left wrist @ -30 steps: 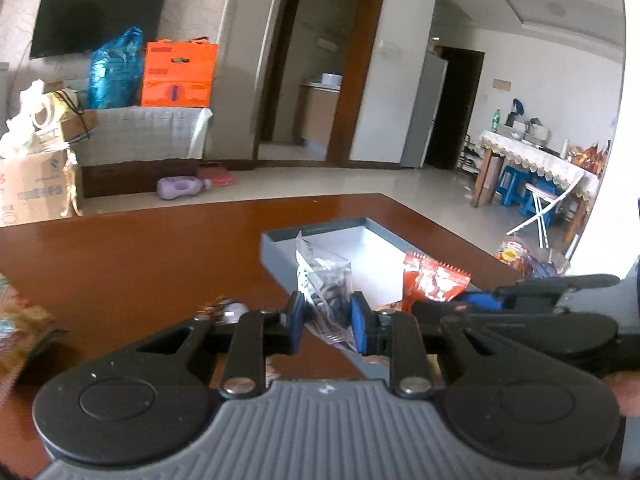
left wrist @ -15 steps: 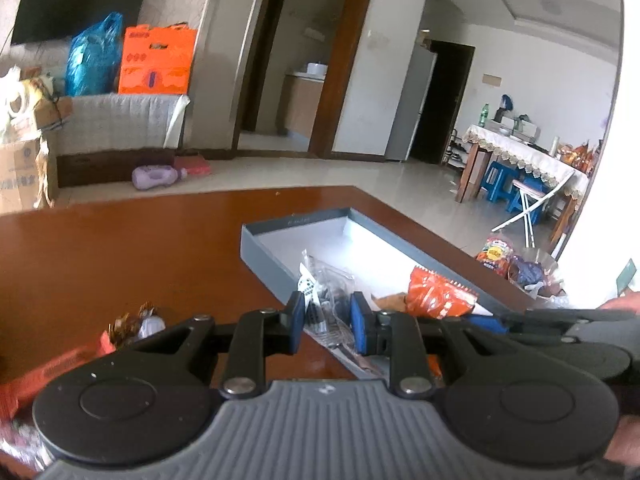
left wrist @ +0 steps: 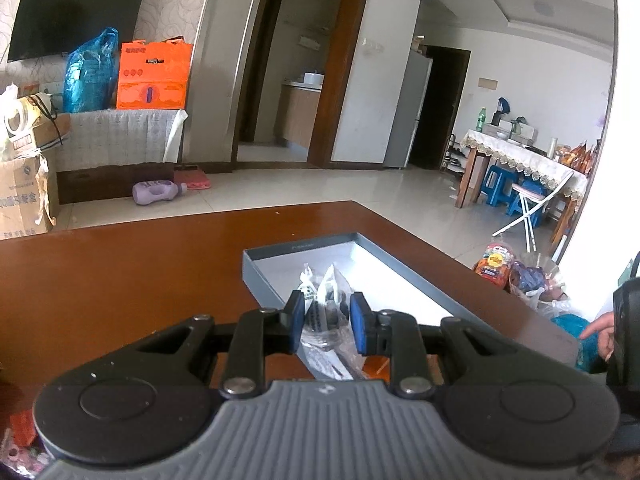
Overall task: Organize snacks
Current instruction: 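Carry the seed bag with the left gripper while the right carries the orange snack over the box, then open both grippers to drop the seed bag and orange snack into the box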
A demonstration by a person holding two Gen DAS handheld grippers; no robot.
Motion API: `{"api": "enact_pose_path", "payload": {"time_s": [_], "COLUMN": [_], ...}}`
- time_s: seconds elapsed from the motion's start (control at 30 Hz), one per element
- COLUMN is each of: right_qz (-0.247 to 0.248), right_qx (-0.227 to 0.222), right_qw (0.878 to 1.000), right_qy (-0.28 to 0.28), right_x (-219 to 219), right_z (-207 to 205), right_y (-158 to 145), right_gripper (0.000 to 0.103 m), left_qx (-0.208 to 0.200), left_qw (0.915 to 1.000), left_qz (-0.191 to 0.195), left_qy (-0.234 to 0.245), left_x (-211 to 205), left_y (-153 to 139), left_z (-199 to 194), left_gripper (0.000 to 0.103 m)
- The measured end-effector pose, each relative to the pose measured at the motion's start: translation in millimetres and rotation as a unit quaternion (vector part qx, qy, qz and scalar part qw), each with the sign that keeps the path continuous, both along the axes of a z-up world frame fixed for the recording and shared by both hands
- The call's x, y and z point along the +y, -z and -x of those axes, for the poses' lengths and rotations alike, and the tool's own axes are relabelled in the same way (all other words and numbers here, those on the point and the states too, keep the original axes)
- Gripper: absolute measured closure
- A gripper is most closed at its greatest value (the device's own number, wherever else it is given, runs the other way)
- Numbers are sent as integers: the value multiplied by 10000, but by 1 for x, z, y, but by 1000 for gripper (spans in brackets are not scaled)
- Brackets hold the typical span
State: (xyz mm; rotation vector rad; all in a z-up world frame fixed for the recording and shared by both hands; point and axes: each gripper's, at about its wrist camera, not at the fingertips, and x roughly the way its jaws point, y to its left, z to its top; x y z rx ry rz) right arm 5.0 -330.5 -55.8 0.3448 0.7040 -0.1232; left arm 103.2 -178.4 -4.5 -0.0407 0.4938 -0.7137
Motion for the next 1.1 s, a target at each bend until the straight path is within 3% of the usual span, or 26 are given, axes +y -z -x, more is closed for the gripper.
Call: {"api": "enact_pose_path", "payload": {"time_s": [0.27,0.43,0.57,0.67,0.83,0.87,0.93,1.0,1.07,1.1], "right_qz": [-78,67,269,181,350,412,518,711,1067,1232], "right_qx": [132,-83,41,215,251,300,351,238,128,69], "right_qw": [9988,9997,9977,9972,9974,9973,9969,9962,9934,9916], "right_qy": [-466,217,619,688,571,528,485,444,392,379], "right_x": [22,4,-14,-22,-22,-19,-14,-6,5,9], "right_z": [-2,6,11,10,10,10,10,12,14,15], "right_y": [-12,-35,-36,-28,-20,-19,-19,-23,-29,-30], "right_gripper": [82,82,82,82,80,75,55,42,33,30], "left_qx": [14,6,129,248,449,477,454,289,133,140], "left_qw": [10000,9997,9991,9987,9988,9987,9990,9992,9991,9990], "left_qz": [18,113,145,20,-131,-151,-8,272,365,361], "left_qy": [2,223,386,439,105,89,-2,-74,-188,-215], "left_x": [23,7,-19,-34,-31,-29,-17,1,22,34], "left_y": [-1,-4,5,16,34,37,39,38,34,32], "left_z": [-1,4,13,18,16,16,19,25,32,34], "left_gripper": [81,81,81,81,81,81,80,72,52,49]}}
